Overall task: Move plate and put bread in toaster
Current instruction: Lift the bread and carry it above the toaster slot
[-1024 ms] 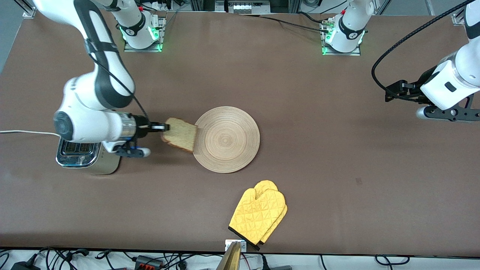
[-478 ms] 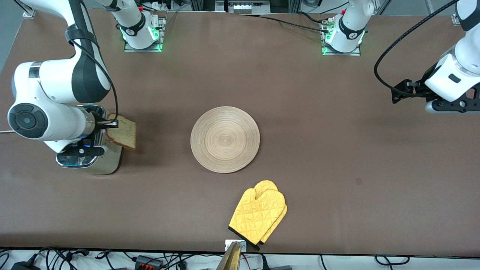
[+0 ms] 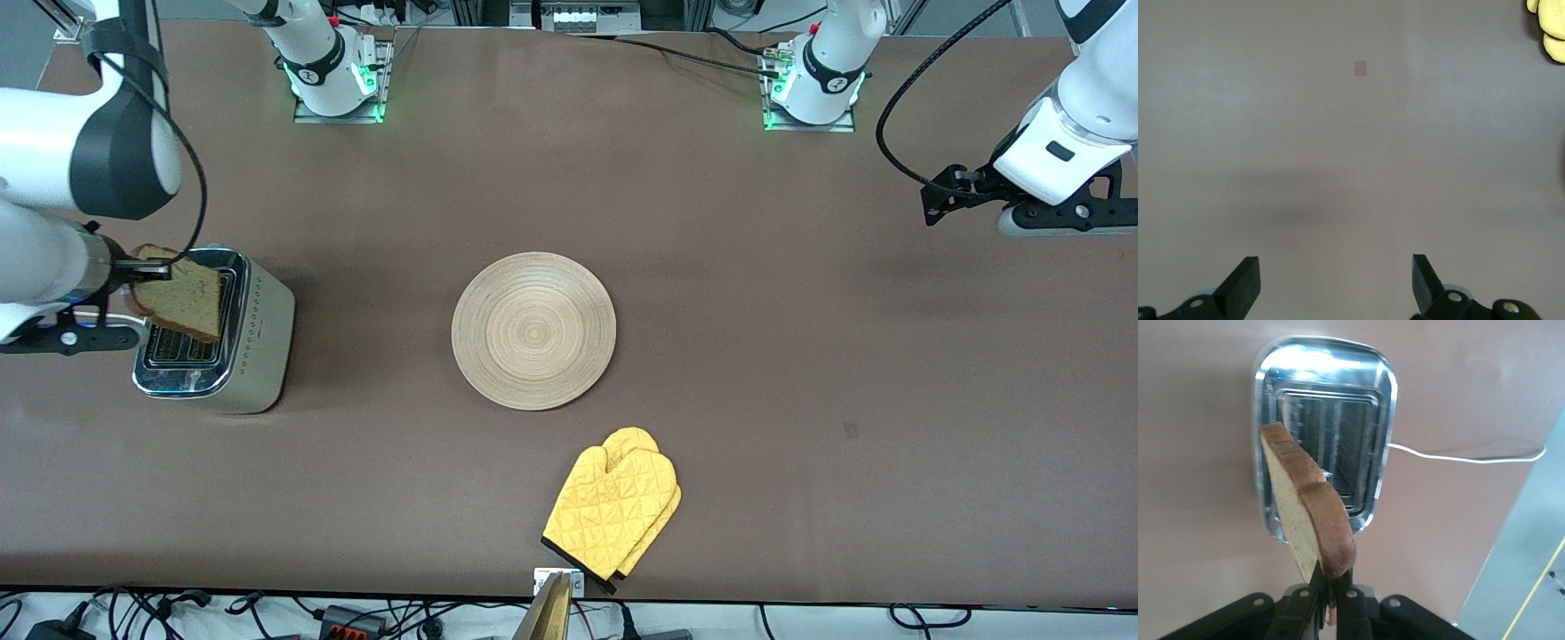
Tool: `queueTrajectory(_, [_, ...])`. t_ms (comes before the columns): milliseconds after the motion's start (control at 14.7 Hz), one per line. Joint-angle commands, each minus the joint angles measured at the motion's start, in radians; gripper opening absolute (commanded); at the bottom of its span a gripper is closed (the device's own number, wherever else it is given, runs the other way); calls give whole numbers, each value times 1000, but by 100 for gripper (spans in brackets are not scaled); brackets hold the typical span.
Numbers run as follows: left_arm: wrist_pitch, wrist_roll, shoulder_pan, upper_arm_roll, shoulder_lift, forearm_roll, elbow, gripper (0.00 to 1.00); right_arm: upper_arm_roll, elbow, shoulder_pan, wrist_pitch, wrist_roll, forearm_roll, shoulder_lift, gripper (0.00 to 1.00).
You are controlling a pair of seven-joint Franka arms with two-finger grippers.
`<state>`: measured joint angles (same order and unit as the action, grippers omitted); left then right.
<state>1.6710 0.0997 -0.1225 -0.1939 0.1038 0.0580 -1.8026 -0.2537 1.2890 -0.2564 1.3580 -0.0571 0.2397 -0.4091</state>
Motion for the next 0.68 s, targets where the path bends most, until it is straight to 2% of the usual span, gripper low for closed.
queueTrajectory(0, [7, 5, 7, 13, 14, -17, -11, 100, -38, -14, -1, -10, -7, 13, -51, 0])
queueTrajectory(341, [-22, -6, 6, 13, 13, -21, -3, 100, -41, -14, 9, 19, 46, -8, -73, 0])
queueTrajectory(478, [-39, -8, -6, 16, 13, -88, -3, 100, -38, -16, 8, 29, 68, -37, -73, 0])
queueTrajectory(614, [-37, -8, -14, 10, 11, -96, 5, 100, -36, -16, 5, 32, 71, -42, -71, 0])
